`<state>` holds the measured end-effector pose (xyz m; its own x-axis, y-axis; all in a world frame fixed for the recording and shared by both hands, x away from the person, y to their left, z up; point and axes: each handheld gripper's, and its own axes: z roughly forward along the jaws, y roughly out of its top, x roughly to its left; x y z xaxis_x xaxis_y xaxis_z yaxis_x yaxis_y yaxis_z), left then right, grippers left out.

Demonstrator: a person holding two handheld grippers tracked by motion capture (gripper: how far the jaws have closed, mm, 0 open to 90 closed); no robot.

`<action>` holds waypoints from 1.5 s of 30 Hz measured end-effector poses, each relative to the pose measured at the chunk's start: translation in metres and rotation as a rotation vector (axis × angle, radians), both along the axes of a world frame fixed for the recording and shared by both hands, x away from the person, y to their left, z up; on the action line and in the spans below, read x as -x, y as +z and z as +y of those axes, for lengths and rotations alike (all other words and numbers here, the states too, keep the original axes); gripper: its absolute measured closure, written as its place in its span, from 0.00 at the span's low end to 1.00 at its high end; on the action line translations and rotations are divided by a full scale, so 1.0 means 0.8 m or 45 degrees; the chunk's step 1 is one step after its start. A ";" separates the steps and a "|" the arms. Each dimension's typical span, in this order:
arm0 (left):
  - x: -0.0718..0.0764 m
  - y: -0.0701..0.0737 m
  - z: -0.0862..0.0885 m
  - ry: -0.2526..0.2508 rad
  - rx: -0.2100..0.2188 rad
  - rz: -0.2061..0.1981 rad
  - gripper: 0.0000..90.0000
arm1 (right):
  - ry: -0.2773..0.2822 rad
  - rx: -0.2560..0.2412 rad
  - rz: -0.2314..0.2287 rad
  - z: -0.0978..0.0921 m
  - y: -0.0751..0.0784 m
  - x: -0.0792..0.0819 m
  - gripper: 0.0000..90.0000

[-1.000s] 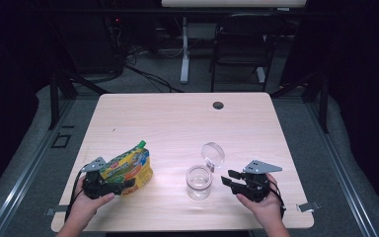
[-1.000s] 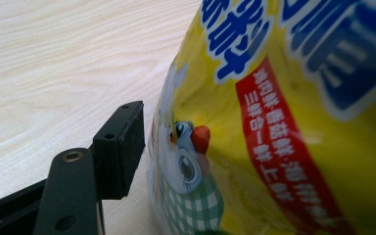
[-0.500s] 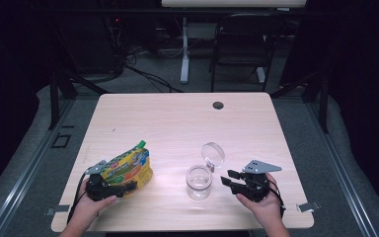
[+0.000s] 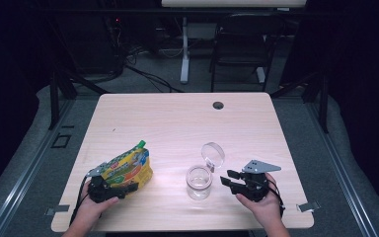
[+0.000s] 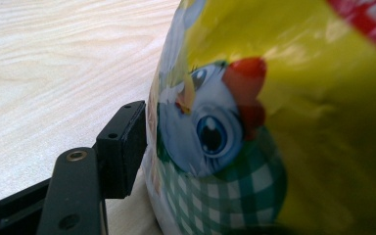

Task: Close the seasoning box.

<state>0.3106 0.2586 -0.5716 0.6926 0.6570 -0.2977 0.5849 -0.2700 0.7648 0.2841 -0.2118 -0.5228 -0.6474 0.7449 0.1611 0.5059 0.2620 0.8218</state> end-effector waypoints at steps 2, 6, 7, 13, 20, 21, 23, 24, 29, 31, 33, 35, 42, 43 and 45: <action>0.000 -0.001 -0.001 0.008 0.006 0.001 0.40 | 0.001 -0.003 -0.002 0.000 0.000 0.000 0.67; 0.001 -0.005 -0.001 0.017 0.008 -0.001 0.40 | -0.003 -0.004 0.002 -0.001 0.000 0.000 0.67; 0.001 -0.006 -0.001 0.017 0.009 0.002 0.39 | -0.004 -0.004 0.003 -0.001 0.000 0.000 0.67; 0.000 -0.008 -0.002 0.028 0.010 0.001 0.37 | -0.005 -0.009 0.004 -0.001 0.000 0.000 0.67; 0.000 -0.011 -0.003 0.031 0.009 -0.011 0.37 | -0.003 -0.007 -0.001 -0.001 0.000 0.000 0.66; 0.000 -0.012 -0.004 0.033 0.015 -0.017 0.37 | -0.001 -0.007 -0.001 -0.001 -0.001 -0.001 0.66; 0.001 -0.013 -0.004 0.037 0.024 -0.018 0.37 | -0.006 -0.008 0.000 -0.001 -0.001 -0.001 0.66; 0.000 -0.013 -0.004 0.038 0.028 -0.017 0.37 | -0.006 -0.008 0.000 -0.001 -0.001 -0.001 0.66; 0.000 -0.015 -0.005 0.038 0.036 -0.021 0.38 | -0.006 -0.008 0.000 -0.001 -0.001 -0.001 0.66; 0.000 -0.015 -0.005 0.034 0.042 -0.017 0.39 | -0.005 -0.007 0.001 0.000 -0.001 -0.001 0.66; 0.000 -0.016 -0.005 0.036 0.046 -0.008 0.40 | -0.005 -0.007 0.000 0.000 -0.001 -0.001 0.66; 0.000 -0.015 -0.005 0.023 0.039 -0.003 0.41 | -0.006 -0.008 0.000 0.000 -0.001 -0.001 0.66; 0.000 -0.017 -0.005 0.033 0.052 -0.015 0.42 | -0.004 -0.004 0.000 -0.001 -0.001 -0.001 0.66; 0.000 -0.016 -0.005 0.027 0.044 -0.008 0.42 | -0.004 -0.003 -0.001 -0.001 -0.001 -0.001 0.66; 0.001 -0.017 -0.005 0.032 0.048 -0.016 0.42 | -0.008 -0.004 -0.002 -0.001 -0.001 -0.001 0.66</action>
<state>0.3102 0.2544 -0.5851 0.6801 0.6626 -0.3139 0.5811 -0.2262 0.7817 0.2846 -0.2125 -0.5236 -0.6431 0.7483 0.1624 0.5064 0.2566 0.8233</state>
